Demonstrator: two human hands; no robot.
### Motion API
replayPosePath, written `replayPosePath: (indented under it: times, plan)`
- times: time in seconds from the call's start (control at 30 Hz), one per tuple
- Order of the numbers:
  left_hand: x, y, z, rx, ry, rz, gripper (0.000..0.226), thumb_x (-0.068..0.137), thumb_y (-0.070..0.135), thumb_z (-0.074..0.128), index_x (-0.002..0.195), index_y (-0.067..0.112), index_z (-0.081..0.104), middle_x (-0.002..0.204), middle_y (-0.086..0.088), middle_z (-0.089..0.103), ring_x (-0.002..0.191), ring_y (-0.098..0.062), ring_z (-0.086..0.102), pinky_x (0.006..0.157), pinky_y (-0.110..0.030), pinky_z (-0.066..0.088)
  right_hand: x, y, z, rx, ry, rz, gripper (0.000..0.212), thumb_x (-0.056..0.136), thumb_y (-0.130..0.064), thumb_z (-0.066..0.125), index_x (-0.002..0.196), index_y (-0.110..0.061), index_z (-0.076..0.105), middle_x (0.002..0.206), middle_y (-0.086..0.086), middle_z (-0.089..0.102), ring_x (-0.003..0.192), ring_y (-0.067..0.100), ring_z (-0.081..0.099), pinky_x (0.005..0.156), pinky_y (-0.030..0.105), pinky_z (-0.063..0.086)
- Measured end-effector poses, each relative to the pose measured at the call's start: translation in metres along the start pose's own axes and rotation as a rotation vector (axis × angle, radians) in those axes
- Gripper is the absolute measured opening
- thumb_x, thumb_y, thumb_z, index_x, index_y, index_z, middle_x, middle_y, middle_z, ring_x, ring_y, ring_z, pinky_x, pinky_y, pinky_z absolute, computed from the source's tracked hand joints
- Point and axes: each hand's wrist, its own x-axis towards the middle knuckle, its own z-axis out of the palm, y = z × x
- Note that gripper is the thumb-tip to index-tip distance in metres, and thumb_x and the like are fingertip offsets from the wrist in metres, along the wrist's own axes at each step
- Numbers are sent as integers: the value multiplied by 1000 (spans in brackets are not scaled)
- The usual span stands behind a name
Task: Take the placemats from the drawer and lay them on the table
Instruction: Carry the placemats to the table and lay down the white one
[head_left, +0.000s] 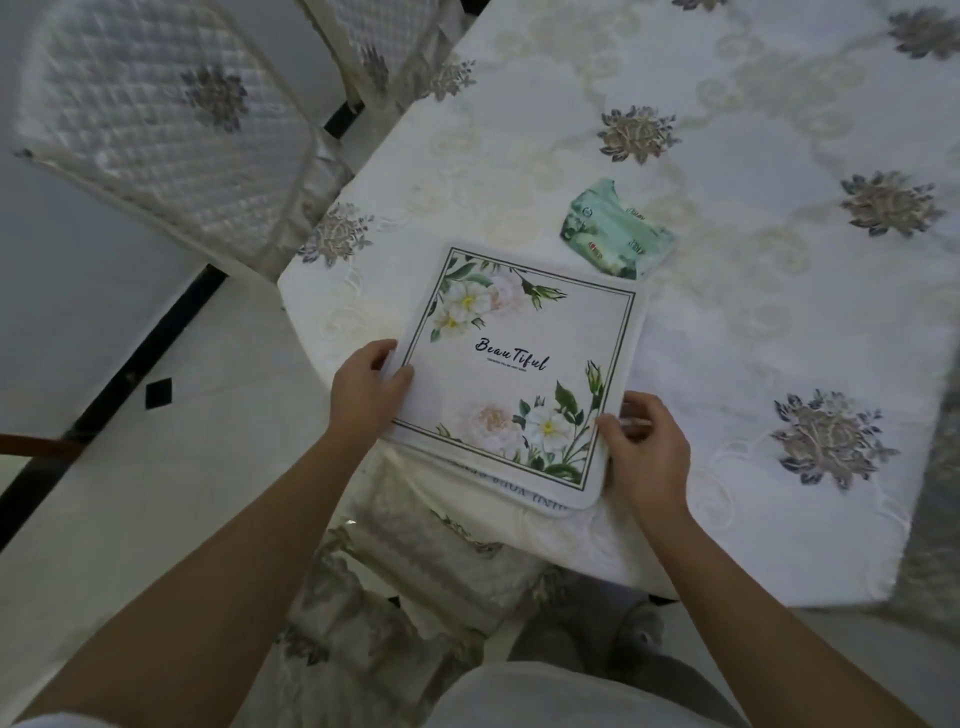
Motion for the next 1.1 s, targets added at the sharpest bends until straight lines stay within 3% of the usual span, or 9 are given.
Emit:
replayPosePath:
  times: [0.1,0.17,0.33,0.43,0.53,0.67,0.93,1.1]
  plan:
    - [0,6,4,-27,38,-34,40,88,25,72,124,12,64,122,-5,64,112,-19,58,90,-26,41,11,-1,-3,-23,46,5,19,87,-24,73,104,-22,66,99,-6,67,81,-5,60,71,14,45]
    - [-4,11,4,-26,81,-25,38,87,23,72,122,11,64,121,-6,62,111,-18,56,89,-25,39,17,-6,-4,-15,42,-4,16,86,-21,72,100,-22,66,93,-9,67,77,-5,60,70,10,45]
    - [-14,19,1,-135,78,-33,31,84,13,69,114,14,63,102,1,68,90,-12,62,71,-10,44,20,-9,-7,10,16,-56,14,86,-13,71,96,-20,64,81,-13,65,65,-3,57,62,4,41]
    - [-22,24,2,-195,55,-41,32,85,10,68,115,17,60,98,2,68,85,-10,64,71,-18,51,20,-8,-15,-6,11,-73,15,85,-14,69,98,-21,63,80,-12,65,64,-1,57,63,6,42]
    - [-38,33,7,-252,18,-65,34,87,11,68,119,19,59,93,9,66,75,-2,61,64,-11,48,18,-6,-33,-9,3,-105,16,87,-14,67,99,-23,63,83,-12,66,68,2,59,65,11,45]
    - [-68,47,19,-285,-86,-40,37,88,15,69,125,19,62,90,-1,70,80,-16,67,74,-29,55,10,0,-69,-21,20,-147,15,90,-15,65,103,-24,64,89,-14,66,76,3,63,66,16,51]
    - [-140,100,63,-312,-192,67,33,89,9,66,118,23,61,99,5,69,85,-19,68,78,-39,58,-38,37,-172,-16,183,-165,19,90,-10,65,106,-21,66,93,-11,68,77,0,62,67,16,51]
    - [-206,145,116,-433,-282,136,33,90,-2,59,120,12,60,85,3,62,64,-1,53,60,-10,44,-87,78,-254,-34,303,-112,18,90,-7,65,105,-16,67,89,-5,68,72,-1,59,62,10,46]
